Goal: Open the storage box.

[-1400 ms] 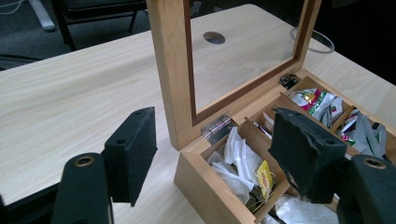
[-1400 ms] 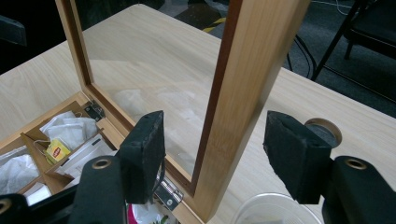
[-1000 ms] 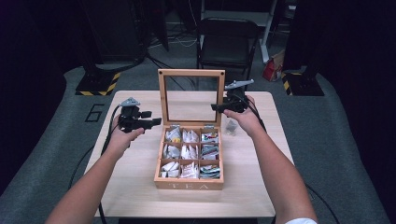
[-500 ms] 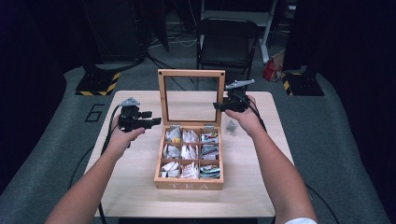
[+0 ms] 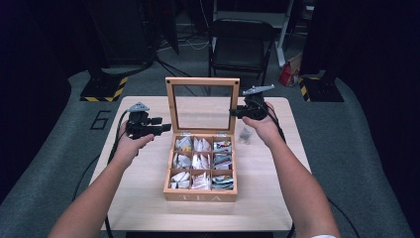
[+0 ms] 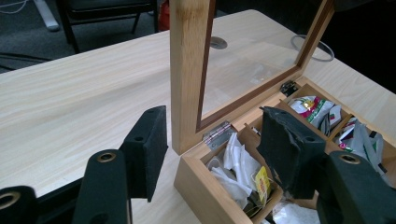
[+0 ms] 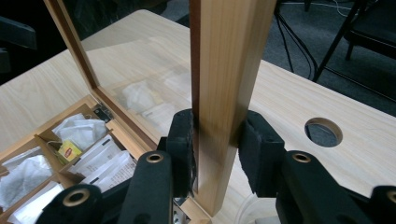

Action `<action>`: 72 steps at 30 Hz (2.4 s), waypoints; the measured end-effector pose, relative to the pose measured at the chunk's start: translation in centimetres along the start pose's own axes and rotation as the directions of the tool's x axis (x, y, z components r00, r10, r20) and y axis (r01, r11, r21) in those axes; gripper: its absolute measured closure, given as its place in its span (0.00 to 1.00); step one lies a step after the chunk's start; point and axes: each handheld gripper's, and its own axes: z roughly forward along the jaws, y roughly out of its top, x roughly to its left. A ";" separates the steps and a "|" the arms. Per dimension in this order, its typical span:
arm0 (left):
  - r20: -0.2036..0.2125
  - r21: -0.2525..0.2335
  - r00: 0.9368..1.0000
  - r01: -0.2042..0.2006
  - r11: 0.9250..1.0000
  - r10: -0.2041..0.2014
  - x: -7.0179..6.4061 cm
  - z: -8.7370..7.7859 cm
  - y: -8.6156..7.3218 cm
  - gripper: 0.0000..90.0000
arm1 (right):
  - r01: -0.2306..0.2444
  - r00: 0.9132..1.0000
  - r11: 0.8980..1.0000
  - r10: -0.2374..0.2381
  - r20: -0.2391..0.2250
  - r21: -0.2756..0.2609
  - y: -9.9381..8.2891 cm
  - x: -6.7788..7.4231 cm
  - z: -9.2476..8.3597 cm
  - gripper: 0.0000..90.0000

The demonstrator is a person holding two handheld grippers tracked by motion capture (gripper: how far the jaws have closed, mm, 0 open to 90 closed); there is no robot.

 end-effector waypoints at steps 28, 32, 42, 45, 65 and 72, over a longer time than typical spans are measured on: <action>-0.017 -0.026 0.999 -0.049 0.998 0.049 -0.7 0.5 3.6 0.57 | 0.068 0.998 0.997 -0.068 -0.004 -0.043 -1.3 1.3 -1.2 0.73; -0.017 -0.025 0.999 -0.049 0.998 0.049 -0.8 0.8 3.9 0.61 | 0.062 0.998 0.997 -0.062 -0.009 -0.047 -1.4 1.3 -1.2 0.73; -0.022 -0.026 0.998 -0.065 0.998 0.065 -1.0 0.3 4.1 0.69 | 0.056 0.998 0.997 -0.057 -0.019 -0.055 -1.6 1.6 -1.5 0.68; -0.015 -0.033 0.998 -0.065 0.997 0.064 -1.1 0.1 3.8 0.70 | 0.051 0.999 0.996 -0.052 -0.013 -0.070 -1.9 2.0 -1.8 0.65; -0.013 -0.022 0.995 -0.103 0.994 0.103 -2.3 -1.0 2.7 0.69 | 0.020 0.999 0.997 -0.022 -0.023 -0.077 -1.7 4.0 -4.9 0.61; -0.009 -0.013 0.993 -0.118 0.993 0.118 -2.8 -1.5 2.1 0.68 | 0.028 0.999 0.994 -0.031 -0.020 -0.105 -1.1 5.1 -6.5 0.64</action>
